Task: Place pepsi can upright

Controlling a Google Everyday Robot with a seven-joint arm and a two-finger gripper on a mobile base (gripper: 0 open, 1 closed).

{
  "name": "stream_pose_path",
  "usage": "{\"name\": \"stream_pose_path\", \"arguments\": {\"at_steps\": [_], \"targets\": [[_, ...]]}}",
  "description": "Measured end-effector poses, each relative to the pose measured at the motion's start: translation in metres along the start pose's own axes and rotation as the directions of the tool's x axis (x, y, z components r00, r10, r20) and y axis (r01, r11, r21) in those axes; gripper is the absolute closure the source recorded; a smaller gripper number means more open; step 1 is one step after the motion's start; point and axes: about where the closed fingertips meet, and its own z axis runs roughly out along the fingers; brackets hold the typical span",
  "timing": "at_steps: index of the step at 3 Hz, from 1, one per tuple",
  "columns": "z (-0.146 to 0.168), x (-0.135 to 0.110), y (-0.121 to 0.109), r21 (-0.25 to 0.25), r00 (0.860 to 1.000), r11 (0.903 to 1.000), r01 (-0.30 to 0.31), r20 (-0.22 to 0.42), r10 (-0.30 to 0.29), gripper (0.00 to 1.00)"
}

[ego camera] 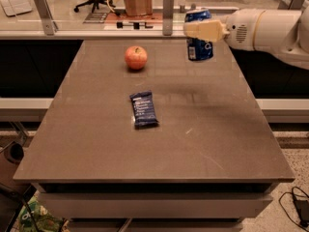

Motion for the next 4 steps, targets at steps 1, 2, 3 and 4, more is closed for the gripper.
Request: {"name": "stream_pose_path", "arguments": {"at_steps": [1, 2, 3, 4], "targets": [[0.022, 0.015, -0.005, 0.02, 0.998, 0.9985, -0.052, 0.041, 0.051, 1.0], [0.041, 0.034, -0.013, 0.034, 0.994, 0.9951, -0.093, 0.063, 0.091, 1.0], [0.057, 0.053, -0.016, 0.055, 0.989, 0.9897, -0.132, 0.066, 0.128, 1.0], [0.069, 0.074, -0.019, 0.09, 0.986, 0.9827, -0.162, 0.054, 0.158, 1.0]]}}
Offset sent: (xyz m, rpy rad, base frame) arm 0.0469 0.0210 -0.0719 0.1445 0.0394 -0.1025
